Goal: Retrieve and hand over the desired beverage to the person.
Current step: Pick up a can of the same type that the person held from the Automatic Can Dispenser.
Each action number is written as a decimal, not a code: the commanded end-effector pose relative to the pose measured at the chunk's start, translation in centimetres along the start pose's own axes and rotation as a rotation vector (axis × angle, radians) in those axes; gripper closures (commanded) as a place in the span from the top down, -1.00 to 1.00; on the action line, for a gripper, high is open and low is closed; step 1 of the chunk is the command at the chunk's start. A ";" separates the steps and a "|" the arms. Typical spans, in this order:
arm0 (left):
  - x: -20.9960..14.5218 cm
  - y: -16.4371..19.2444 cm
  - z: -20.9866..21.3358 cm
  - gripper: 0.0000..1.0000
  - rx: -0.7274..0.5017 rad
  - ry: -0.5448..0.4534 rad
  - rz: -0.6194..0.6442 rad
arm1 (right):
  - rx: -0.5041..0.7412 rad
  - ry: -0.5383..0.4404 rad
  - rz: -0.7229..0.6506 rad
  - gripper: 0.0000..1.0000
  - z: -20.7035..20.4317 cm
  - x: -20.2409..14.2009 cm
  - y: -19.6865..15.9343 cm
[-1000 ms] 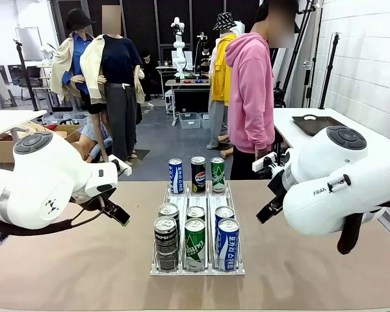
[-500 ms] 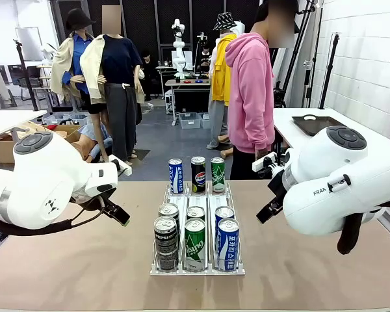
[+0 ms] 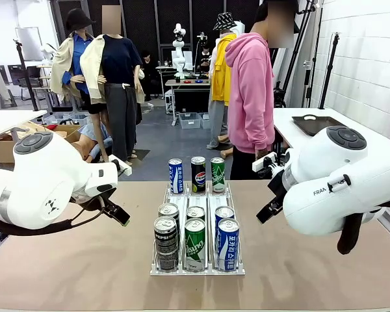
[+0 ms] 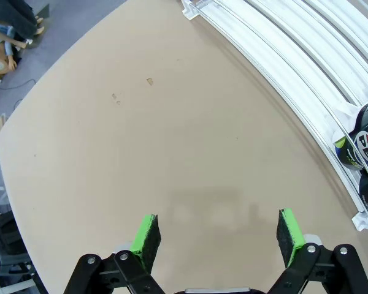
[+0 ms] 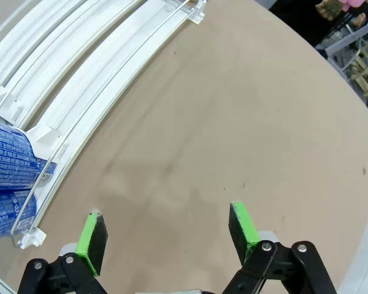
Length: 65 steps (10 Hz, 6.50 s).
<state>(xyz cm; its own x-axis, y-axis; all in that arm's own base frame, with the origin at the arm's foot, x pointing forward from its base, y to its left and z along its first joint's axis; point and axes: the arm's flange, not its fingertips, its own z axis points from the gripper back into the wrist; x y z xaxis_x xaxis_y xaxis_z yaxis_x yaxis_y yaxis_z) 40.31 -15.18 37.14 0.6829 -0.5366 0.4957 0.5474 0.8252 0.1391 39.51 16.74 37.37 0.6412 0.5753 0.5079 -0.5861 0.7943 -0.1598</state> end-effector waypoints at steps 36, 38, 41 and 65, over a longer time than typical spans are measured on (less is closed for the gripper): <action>-15.1 29.7 21.2 1.00 -0.683 -0.523 0.681 | 0.792 -0.532 -0.533 1.00 21.7 -16.8 -25.6; -15.1 29.7 21.2 1.00 -0.683 -0.523 0.681 | 0.792 -0.532 -0.533 1.00 21.7 -16.8 -25.6; -15.1 29.7 21.2 1.00 -0.683 -0.523 0.681 | 0.792 -0.532 -0.533 1.00 21.7 -16.8 -25.6; -15.1 29.7 21.2 1.00 -0.683 -0.523 0.681 | 0.792 -0.532 -0.533 1.00 21.7 -16.8 -25.6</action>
<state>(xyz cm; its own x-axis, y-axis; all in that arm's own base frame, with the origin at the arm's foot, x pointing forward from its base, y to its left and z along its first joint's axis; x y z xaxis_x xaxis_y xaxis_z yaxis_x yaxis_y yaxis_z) 36.07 21.02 51.80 0.7502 0.2606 0.6077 0.3854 0.5744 -0.7221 32.82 -17.44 51.15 0.7320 -0.0979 0.6743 -0.5628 0.4709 0.6793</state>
